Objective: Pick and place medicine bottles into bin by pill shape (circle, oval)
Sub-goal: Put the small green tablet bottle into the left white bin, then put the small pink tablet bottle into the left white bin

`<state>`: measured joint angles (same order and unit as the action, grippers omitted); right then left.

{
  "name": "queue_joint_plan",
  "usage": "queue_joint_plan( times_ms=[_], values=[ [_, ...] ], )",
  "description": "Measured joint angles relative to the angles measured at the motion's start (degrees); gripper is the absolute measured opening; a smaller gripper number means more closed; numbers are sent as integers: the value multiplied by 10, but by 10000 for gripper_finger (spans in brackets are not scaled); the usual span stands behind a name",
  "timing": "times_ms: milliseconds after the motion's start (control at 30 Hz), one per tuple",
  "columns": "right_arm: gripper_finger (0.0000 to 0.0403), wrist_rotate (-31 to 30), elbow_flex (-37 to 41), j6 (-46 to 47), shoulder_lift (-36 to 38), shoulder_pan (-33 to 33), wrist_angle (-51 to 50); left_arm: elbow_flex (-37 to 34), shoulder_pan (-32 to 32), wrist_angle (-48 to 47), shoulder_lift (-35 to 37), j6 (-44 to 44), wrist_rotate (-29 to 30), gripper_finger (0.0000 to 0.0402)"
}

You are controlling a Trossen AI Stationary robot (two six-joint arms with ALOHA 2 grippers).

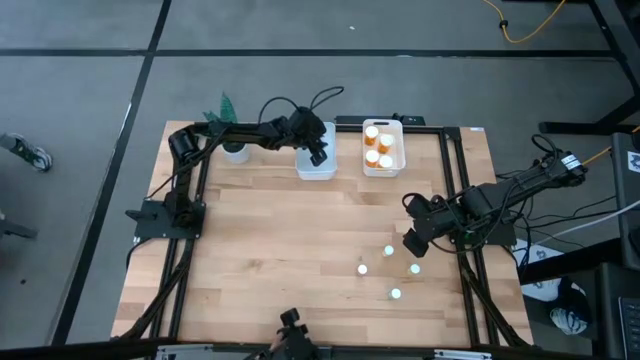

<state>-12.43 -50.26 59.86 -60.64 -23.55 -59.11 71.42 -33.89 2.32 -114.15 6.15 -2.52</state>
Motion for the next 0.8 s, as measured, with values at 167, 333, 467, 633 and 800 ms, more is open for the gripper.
queue_joint_plan(
  times_ms=[167, 333, 467, 633, 800],
  values=[
    [295, 0, 0, 4, 0, 0, 0, 0, 0, -3, 0, 3, 0, 151],
    [295, 0, 0, 5, 0, 0, 0, 0, 0, -3, 0, 4, 1, 166],
    [295, 0, 0, 5, 0, 0, 0, 0, 0, 5, 3, 3, 1, 168],
    [295, 5, 0, 5, 0, 0, 0, 0, 2, 17, 14, 4, 1, 169],
    [295, 5, 0, 5, 0, 0, 0, 0, 11, 13, 32, -10, 2, 169]
  ],
)
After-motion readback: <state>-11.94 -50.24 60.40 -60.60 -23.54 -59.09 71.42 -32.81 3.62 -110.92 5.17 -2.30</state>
